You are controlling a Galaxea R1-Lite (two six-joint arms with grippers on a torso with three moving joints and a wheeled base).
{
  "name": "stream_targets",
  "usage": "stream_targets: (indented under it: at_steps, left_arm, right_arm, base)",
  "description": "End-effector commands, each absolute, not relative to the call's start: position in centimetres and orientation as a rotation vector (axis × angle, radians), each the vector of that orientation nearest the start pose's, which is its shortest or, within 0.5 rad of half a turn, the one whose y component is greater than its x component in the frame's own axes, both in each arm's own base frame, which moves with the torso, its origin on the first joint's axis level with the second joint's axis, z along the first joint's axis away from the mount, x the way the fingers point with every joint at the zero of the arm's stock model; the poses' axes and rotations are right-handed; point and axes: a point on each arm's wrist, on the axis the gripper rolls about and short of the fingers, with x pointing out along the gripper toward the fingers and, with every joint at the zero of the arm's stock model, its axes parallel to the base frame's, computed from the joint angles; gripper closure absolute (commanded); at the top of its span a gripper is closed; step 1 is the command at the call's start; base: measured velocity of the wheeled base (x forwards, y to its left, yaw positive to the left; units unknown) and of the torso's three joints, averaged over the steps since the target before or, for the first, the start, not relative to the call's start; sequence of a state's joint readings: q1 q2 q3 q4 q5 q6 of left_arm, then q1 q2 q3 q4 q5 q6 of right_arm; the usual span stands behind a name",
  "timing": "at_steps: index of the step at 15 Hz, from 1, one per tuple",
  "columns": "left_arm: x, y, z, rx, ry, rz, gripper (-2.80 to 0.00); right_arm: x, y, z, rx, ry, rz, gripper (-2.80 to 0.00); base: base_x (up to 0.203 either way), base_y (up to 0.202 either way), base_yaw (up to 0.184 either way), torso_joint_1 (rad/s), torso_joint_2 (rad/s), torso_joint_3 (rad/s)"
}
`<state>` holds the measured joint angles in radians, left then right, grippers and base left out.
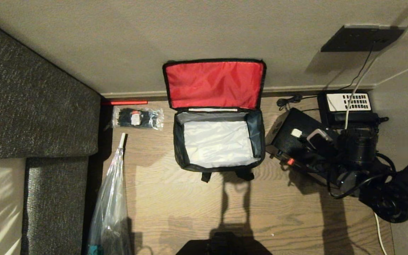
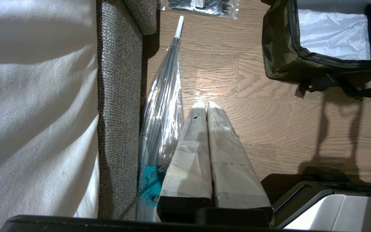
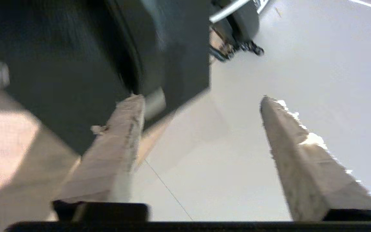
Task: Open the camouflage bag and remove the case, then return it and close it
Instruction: Release the handle, then grip the handle again
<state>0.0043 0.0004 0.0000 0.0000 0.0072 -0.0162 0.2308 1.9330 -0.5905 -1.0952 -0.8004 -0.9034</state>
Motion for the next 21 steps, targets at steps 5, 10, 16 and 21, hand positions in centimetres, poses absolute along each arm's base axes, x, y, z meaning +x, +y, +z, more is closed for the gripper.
stream_targets:
  at_steps: [5, 10, 16, 21]
  left_arm:
    - [-2.3, 0.0, 7.5, -0.017, 0.001, 0.012, 0.0]
    - [-2.3, 0.0, 7.5, -0.017, 0.001, 0.013, 0.0]
    - [-2.3, 0.0, 7.5, -0.017, 0.001, 0.012, 0.0]
    - [-2.3, 0.0, 7.5, -0.017, 0.001, 0.012, 0.0]
  right_arm:
    - [20.2, 3.2, 18.2, -0.941, 0.357, -0.48, 0.0]
    - [10.1, 0.7, 19.5, -0.889, 0.362, -0.491, 0.0]
    - [0.0, -1.6, 14.6, -0.722, 0.473, -0.478, 0.0]
    - [-1.0, -1.3, 10.9, -0.164, 0.323, -0.399, 0.0]
  base:
    - [0.0, 0.0, 0.0, 0.0, 0.0, 0.0]
    - [0.0, 0.0, 0.0, 0.0, 0.0, 0.0]
    - [0.0, 0.0, 0.0, 0.0, 0.0, 0.0]
    - [0.0, 0.0, 0.0, 0.0, 0.0, 0.0]
